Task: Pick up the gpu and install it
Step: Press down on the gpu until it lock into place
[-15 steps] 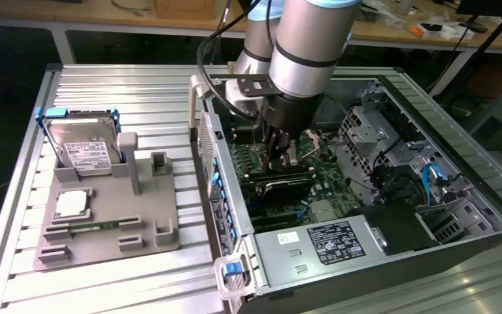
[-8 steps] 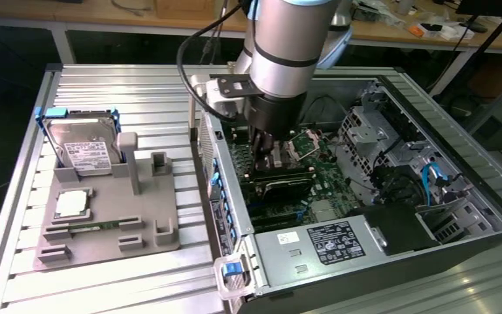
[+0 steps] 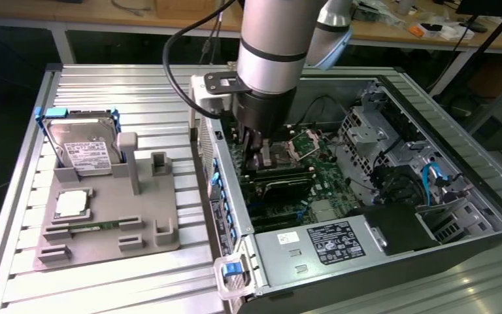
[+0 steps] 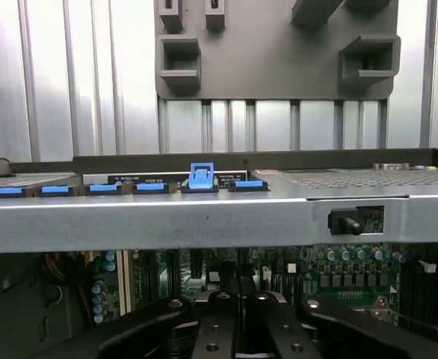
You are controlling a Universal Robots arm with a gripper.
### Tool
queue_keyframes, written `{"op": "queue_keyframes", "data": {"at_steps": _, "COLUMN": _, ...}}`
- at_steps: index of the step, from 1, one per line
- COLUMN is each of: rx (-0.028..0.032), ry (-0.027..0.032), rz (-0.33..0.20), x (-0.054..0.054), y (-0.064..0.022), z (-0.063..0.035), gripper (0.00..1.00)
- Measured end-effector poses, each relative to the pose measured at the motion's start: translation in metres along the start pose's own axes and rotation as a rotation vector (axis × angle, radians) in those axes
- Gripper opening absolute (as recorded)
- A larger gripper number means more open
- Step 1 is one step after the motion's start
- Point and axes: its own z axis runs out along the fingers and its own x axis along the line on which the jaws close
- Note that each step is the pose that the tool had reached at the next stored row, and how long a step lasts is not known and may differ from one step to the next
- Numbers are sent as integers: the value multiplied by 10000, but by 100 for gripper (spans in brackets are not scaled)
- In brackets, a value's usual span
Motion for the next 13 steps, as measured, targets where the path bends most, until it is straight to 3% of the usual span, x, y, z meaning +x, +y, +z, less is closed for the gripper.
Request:
{"op": "queue_keyframes", "data": {"at_steps": 2, "rx": -79, "ry": 4, "rz": -2, "x": -4, "y": -1, "z": -4, "gripper": 14}}
{"op": "queue_keyframes", "data": {"at_steps": 5, "rx": -542, "ry": 15, "rz": -10, "x": -5, "y": -26, "z": -8, "gripper": 14}}
{"op": "queue_keyframes", "data": {"at_steps": 6, "rx": -748, "ry": 21, "rz": -14, "x": -5, "y": -47, "z": -9, "gripper": 14}}
{"op": "queue_keyframes", "data": {"at_steps": 7, "rx": -878, "ry": 27, "rz": -17, "x": -5, "y": -63, "z": -10, "gripper": 14}}
{"op": "queue_keyframes", "data": {"at_steps": 8, "rx": -1082, "ry": 80, "rz": -20, "x": -5, "y": -102, "z": -13, "gripper": 14}}
{"op": "queue_keyframes", "data": {"at_steps": 10, "rx": -1166, "ry": 177, "rz": -20, "x": -5, "y": -126, "z": -41, "gripper": 14}}
{"op": "queue_keyframes", "data": {"at_steps": 13, "rx": -1201, "ry": 301, "rz": -16, "x": -4, "y": -139, "z": -130, "gripper": 14}}
